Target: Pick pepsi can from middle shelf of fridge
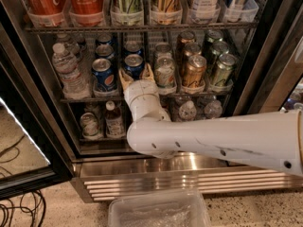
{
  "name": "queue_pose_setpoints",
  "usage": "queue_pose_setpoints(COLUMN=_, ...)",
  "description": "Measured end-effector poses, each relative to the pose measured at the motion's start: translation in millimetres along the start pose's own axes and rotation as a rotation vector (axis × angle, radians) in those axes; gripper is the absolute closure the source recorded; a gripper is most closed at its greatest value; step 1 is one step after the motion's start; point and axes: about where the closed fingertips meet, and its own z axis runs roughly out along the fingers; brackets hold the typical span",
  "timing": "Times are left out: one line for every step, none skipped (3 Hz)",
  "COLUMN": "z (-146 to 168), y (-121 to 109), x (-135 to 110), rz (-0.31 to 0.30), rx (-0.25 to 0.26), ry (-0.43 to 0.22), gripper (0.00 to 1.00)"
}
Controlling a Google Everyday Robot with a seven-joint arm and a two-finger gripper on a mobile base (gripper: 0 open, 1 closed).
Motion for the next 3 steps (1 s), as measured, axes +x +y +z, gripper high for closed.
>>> queue_pose_setpoints(z=0.0, y=0.0, x=0.0, rz=0.000, rx=0.000, ry=0.000, gripper=0.82)
queue_pose_setpoints(z=0.0, y=0.0, x=0.0, rz=0.000, rx=0.000, ry=0.000, gripper=1.00)
queue_pose_setpoints(z=-8.5, y=-5.0, x=-16.1, rz=0.010, rx=-0.005, ry=-0.033, gripper=1.00)
